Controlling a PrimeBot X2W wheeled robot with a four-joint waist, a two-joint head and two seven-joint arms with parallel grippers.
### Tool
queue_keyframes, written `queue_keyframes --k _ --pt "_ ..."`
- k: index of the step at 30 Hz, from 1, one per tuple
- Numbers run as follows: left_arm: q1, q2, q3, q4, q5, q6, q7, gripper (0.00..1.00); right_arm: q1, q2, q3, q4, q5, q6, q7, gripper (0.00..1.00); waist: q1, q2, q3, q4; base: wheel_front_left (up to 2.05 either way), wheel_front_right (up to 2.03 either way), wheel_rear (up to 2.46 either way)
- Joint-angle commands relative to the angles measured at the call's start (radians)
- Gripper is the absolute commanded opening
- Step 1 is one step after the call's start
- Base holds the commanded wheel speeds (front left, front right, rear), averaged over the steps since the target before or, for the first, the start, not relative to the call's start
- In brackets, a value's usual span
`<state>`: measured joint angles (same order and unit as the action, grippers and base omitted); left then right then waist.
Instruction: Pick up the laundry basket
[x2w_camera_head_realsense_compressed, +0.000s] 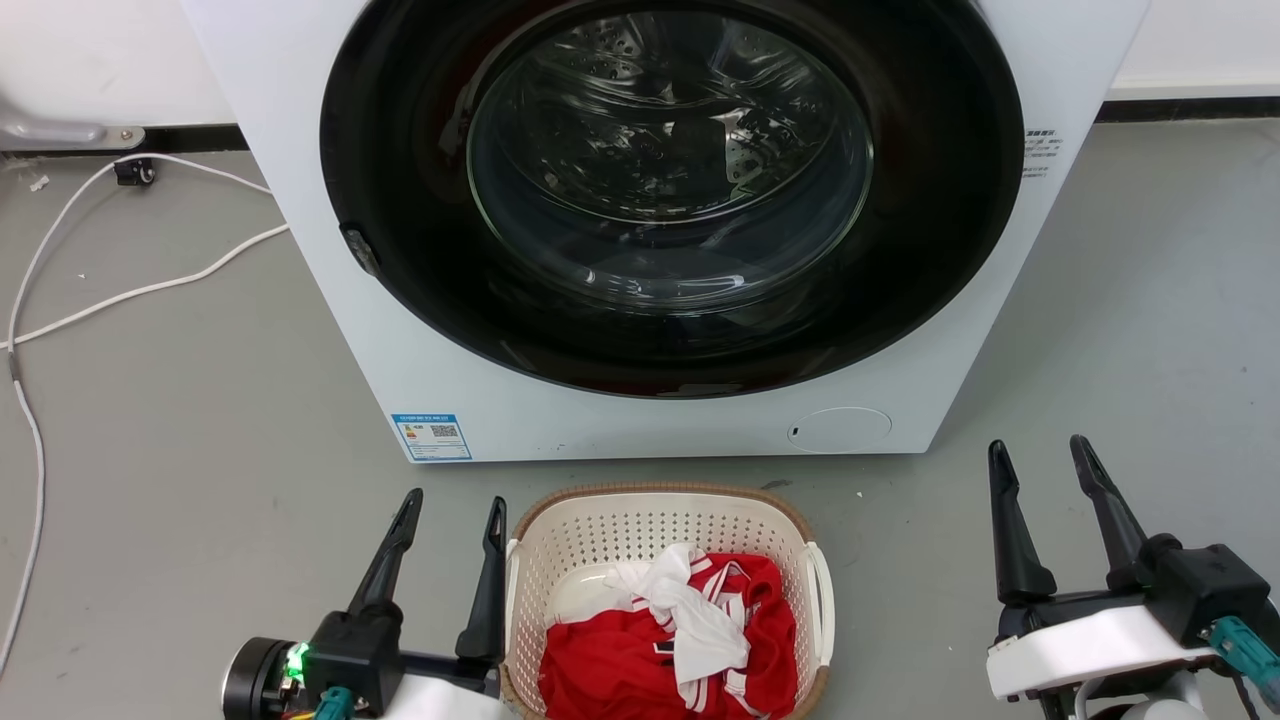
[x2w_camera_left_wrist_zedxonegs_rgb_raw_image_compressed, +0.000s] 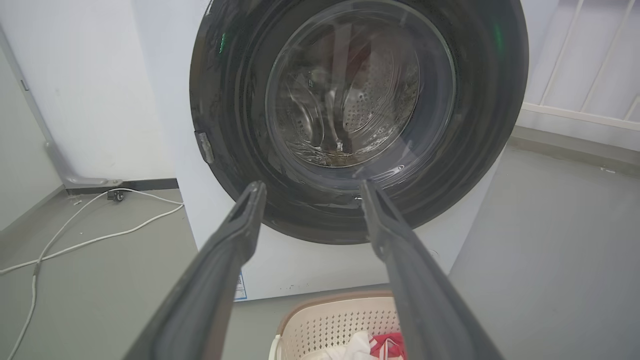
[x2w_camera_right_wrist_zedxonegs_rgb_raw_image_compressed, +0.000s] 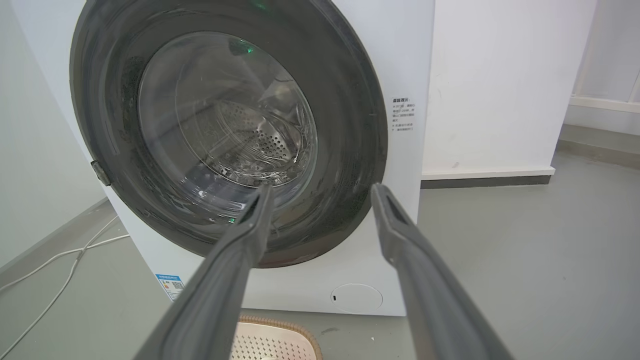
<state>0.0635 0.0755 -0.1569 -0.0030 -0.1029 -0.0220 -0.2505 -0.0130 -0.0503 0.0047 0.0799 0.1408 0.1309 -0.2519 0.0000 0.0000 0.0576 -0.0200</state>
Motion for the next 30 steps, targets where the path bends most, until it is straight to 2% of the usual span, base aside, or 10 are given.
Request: queue_keyframes --k 1,6,21,30 --pt "0.010 -0.005 0.002 0.000 0.022 -0.006 -0.010 1.00 -0.004 0.000 0.001 -0.005 -0.019 0.000 -0.006 1.00 0.0000 0.0000 0.000 0.000 0.00 0.00 0.00" --pt "0.017 -0.013 0.010 0.002 0.061 -0.019 -0.017 1.00 -0.002 0.000 0.004 -0.010 -0.052 0.000 -0.015 1.00 0.0000 0.0000 0.001 0.000 0.00 0.00 0.00" --pt "0.019 -0.023 0.027 0.017 0.058 -0.037 -0.016 1.00 0.000 0.000 0.005 -0.005 -0.038 0.000 -0.014 1.00 0.0000 0.0000 -0.002 0.000 0.00 0.00 0.00" --pt "-0.017 -0.025 0.027 0.066 0.047 -0.055 -0.016 1.00 -0.039 0.000 -0.006 0.026 -0.042 0.000 -0.014 1.00 0.0000 0.0000 0.082 -0.008 0.00 0.00 0.00"
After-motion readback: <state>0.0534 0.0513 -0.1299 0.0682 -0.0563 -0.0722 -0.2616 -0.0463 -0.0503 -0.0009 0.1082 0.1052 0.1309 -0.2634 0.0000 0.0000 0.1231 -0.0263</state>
